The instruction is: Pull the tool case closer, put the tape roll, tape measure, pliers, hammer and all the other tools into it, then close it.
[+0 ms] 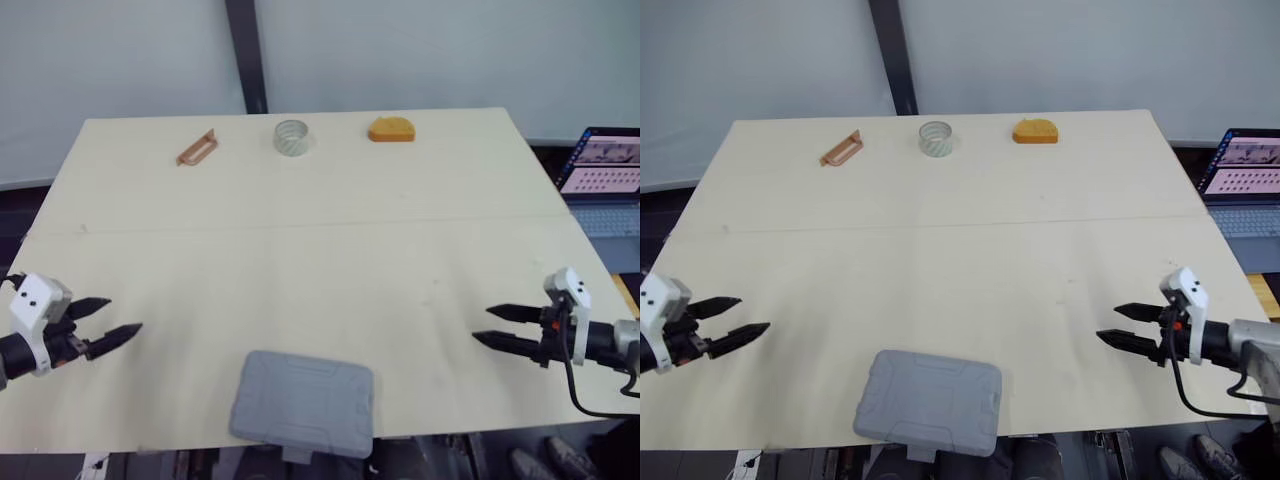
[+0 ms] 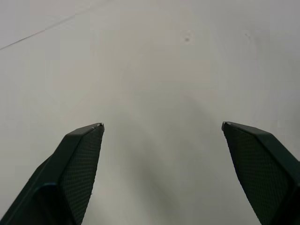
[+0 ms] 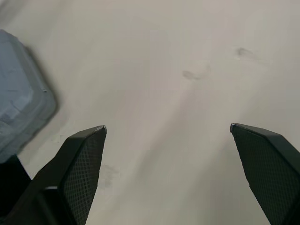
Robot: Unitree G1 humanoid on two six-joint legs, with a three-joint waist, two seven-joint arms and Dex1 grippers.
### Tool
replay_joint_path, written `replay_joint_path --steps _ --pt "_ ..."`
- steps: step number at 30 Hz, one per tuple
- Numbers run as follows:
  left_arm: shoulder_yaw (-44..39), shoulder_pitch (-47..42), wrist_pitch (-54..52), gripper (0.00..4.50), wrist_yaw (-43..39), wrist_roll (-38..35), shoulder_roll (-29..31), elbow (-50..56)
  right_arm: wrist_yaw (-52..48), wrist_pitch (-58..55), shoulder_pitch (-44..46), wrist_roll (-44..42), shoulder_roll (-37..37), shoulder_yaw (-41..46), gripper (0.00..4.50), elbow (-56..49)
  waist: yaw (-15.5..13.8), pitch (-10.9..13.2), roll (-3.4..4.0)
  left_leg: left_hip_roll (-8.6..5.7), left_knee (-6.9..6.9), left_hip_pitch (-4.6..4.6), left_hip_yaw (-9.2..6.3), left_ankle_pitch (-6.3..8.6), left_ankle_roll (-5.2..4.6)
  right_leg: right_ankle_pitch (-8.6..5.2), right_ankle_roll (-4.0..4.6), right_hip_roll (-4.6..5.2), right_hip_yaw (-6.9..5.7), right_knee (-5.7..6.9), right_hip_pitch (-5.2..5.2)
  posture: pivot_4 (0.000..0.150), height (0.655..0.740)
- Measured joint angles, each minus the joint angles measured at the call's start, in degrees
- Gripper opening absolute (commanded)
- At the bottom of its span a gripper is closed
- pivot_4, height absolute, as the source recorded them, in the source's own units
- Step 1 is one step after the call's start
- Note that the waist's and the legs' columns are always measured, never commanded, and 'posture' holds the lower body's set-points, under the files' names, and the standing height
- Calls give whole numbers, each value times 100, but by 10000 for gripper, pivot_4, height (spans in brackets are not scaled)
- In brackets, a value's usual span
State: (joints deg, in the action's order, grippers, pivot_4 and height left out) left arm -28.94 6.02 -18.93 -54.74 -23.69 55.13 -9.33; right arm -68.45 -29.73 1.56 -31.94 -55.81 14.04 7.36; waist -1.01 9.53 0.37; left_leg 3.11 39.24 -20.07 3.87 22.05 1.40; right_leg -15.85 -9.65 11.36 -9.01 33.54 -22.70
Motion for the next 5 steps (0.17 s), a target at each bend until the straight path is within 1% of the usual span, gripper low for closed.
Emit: replay_joint_path --steps 2,5 --pt "66 -151 120 44633 -43 75 6 -235 -12 138 -4 54 11 1 45000 143 47 1 1 0 -1 0 1 0 0 0 -1 0 0 0 0 1500 7400" --pt "178 -237 201 44633 -113 145 5 -308 -69 293 -9 67 18 1 45000 243 124 2 -1 0 -2 0 1 0 0 1 -3 0 -2 1 0 1500 7400"
